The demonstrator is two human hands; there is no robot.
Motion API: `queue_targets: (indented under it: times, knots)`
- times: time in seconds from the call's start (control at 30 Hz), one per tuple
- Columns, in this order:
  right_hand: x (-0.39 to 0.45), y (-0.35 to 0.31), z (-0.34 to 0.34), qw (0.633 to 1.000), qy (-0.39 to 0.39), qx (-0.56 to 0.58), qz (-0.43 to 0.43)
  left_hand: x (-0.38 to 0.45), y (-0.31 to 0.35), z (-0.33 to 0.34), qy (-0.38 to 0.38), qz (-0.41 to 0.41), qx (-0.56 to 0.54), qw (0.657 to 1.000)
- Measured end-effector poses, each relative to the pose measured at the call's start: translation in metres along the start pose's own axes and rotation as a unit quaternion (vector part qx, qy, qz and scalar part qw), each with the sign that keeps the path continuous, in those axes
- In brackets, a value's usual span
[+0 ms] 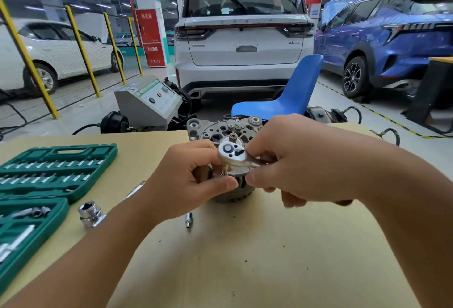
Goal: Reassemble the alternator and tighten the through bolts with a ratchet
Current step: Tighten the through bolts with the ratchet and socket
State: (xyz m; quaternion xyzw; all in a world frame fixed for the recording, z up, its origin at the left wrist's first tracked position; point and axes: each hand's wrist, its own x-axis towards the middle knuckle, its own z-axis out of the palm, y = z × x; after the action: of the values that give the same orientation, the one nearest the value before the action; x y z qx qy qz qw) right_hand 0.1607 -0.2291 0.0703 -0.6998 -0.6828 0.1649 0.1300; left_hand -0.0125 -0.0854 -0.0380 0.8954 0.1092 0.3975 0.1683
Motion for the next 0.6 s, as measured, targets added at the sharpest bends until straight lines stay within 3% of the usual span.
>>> queue_targets:
  times: [0.1,0.2,0.27,0.47,0.6]
  knots:
    - [0.001,-0.002,0.003,0.999,0.016,-0.042,-0.005,0.003,0.006,0.002,0.007,0.027,-0.013,1.0]
    - [0.008,0.002,0.009,0.971,0.141,-0.188,-0.037,0.004,0.006,0.002,-0.013,0.017,-0.023,1.0]
    - [0.009,0.002,0.009,0.956,0.193,-0.214,-0.051,0.003,0.004,0.003,-0.01,0.002,-0.048,0.999]
    - [-0.002,-0.01,0.011,0.982,0.07,-0.167,-0.049,0.001,0.01,0.008,0.021,0.026,-0.044,0.998]
    - [0.0,-0.014,0.014,0.973,0.115,-0.198,-0.032,0.003,0.011,0.013,0.023,0.021,-0.041,0.999]
